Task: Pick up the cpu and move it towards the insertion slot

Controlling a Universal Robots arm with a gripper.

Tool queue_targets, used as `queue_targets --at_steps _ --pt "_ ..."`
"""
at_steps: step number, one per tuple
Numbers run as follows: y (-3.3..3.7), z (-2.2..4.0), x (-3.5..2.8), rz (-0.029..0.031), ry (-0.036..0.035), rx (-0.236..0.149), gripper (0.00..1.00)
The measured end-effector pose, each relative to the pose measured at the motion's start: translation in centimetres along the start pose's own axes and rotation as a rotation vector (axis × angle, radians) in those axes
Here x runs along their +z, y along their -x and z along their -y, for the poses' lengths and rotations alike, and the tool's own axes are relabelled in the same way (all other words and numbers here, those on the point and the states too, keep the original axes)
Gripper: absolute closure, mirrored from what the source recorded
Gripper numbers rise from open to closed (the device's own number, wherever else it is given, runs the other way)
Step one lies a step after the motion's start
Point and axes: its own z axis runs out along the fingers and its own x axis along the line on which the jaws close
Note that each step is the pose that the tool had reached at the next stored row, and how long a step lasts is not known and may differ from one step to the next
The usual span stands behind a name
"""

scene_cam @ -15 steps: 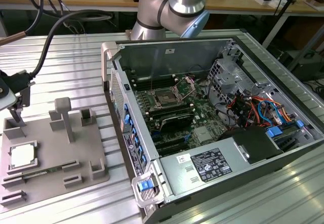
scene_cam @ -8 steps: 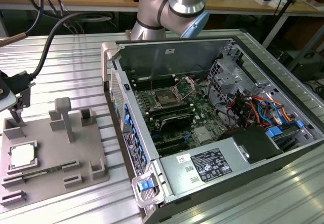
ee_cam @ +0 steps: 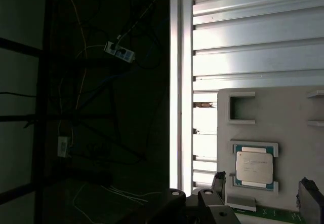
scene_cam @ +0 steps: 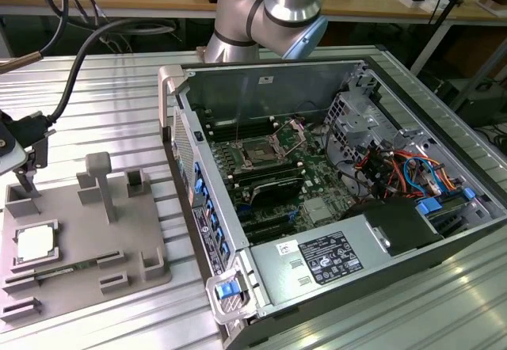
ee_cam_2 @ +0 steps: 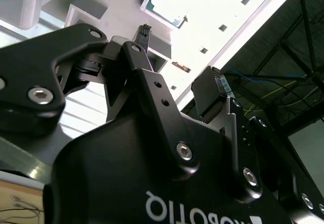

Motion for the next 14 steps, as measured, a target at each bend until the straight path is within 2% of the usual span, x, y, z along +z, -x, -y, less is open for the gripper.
queue_targets --at_steps 11,14 --pt "0.01 0.06 1.06 -0.0007 -0.0003 0.000 0.38" --pt "0.03 0.08 1.57 -0.0010 -0.0003 0.000 0.38"
